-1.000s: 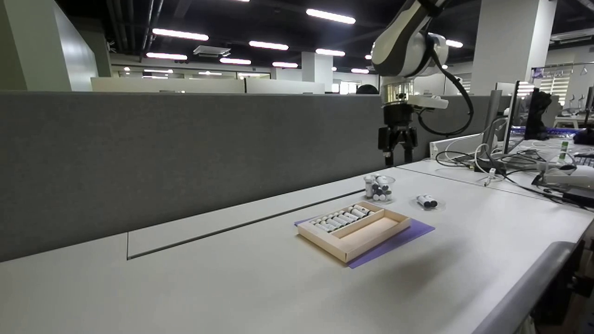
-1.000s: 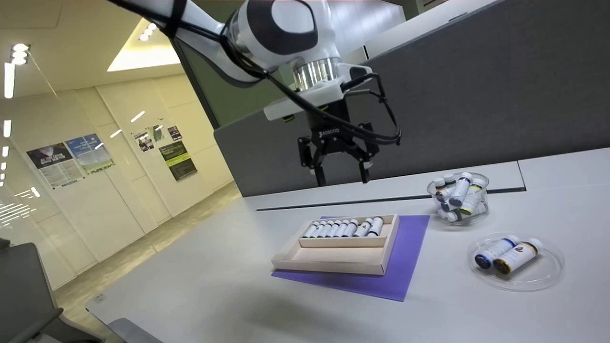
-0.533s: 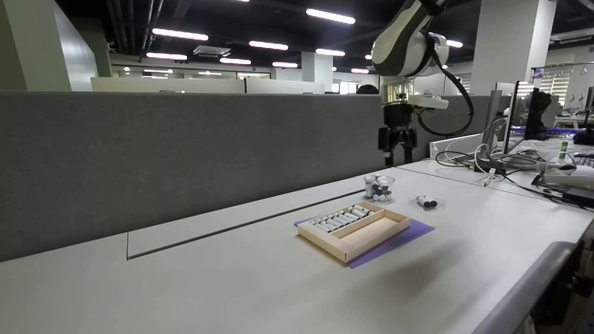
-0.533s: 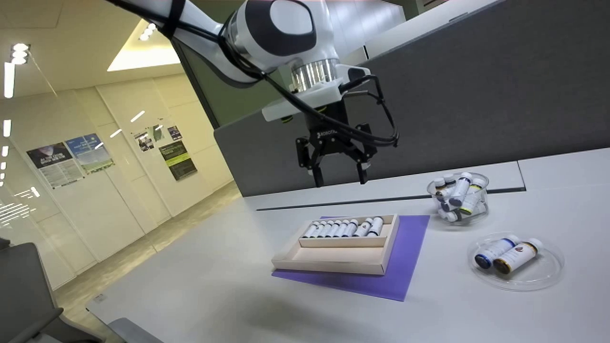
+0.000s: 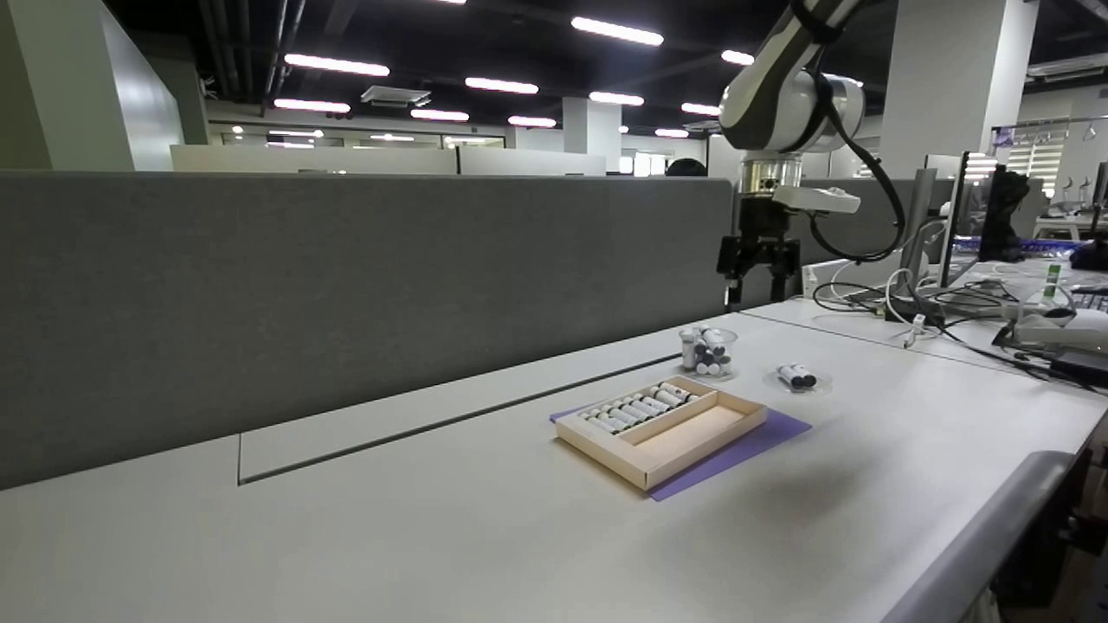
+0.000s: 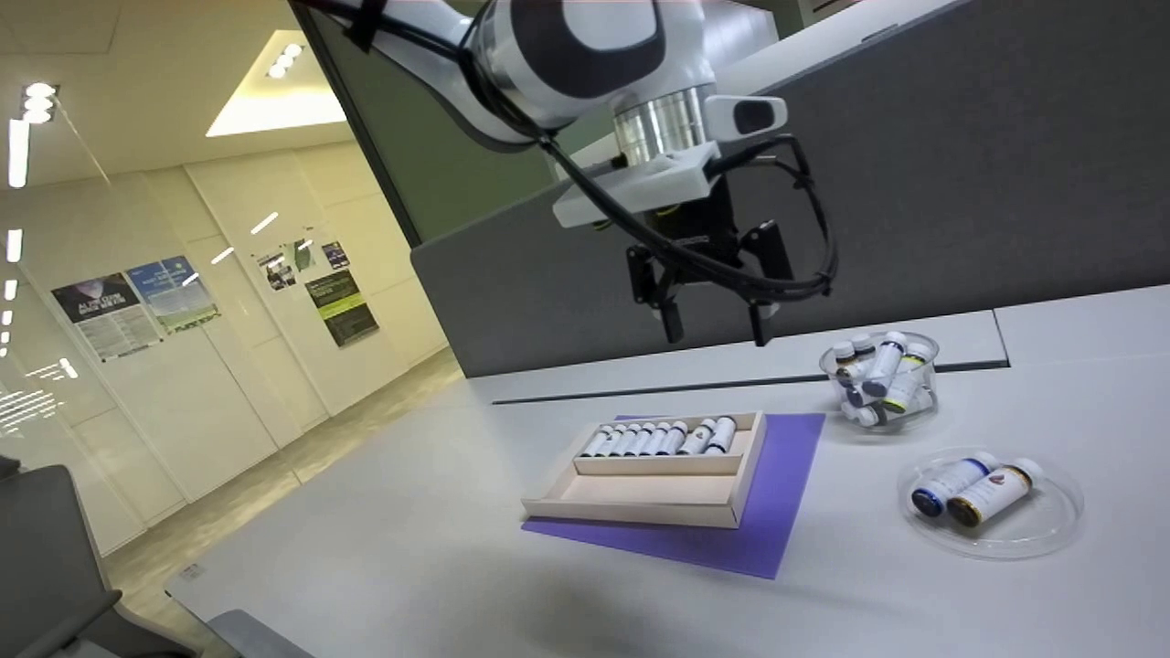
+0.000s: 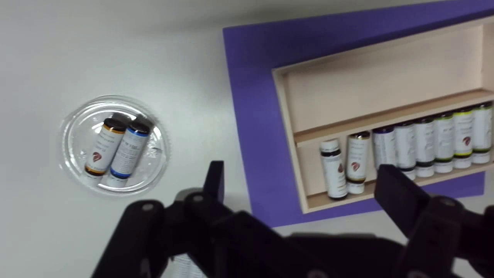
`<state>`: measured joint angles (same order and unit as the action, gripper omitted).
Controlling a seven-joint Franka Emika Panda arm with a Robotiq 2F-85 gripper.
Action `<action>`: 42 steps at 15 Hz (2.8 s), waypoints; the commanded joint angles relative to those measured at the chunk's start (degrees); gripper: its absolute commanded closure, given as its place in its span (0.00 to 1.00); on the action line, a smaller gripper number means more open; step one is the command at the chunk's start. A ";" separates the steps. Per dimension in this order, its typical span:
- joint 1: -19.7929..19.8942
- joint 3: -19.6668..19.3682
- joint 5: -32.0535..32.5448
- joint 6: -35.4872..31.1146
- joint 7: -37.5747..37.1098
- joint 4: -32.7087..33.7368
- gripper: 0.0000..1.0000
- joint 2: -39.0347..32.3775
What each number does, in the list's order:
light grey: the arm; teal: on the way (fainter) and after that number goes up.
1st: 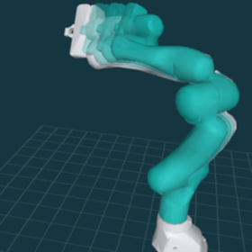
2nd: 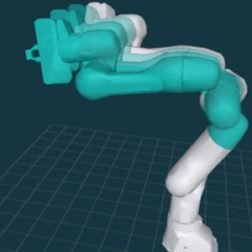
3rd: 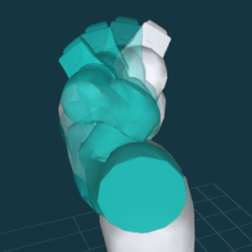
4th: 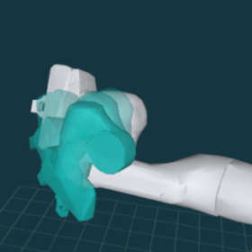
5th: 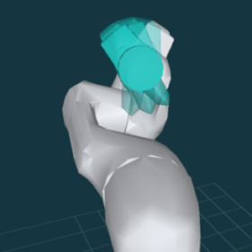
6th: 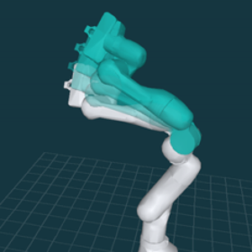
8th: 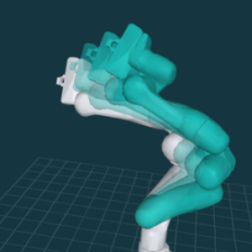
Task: Pick up one bottle from the clear lid and place it on the bottom part of the tray
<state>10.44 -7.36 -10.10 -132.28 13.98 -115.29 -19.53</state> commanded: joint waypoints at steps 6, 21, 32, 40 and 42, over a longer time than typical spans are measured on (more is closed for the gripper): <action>9.94 -2.25 -7.51 -10.01 -7.27 8.31 0.00 -11.99; 12.81 -0.04 -9.75 -14.11 -10.27 12.92 0.00 -19.14; 11.97 0.84 -8.43 -15.82 -12.84 18.64 0.00 -27.71; 12.05 1.47 -8.26 -15.57 -12.41 20.00 0.00 -29.08; 11.82 1.43 -8.04 -14.78 -12.51 19.73 0.00 -28.33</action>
<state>22.21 -6.14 -19.30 -149.10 3.67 -97.08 -48.07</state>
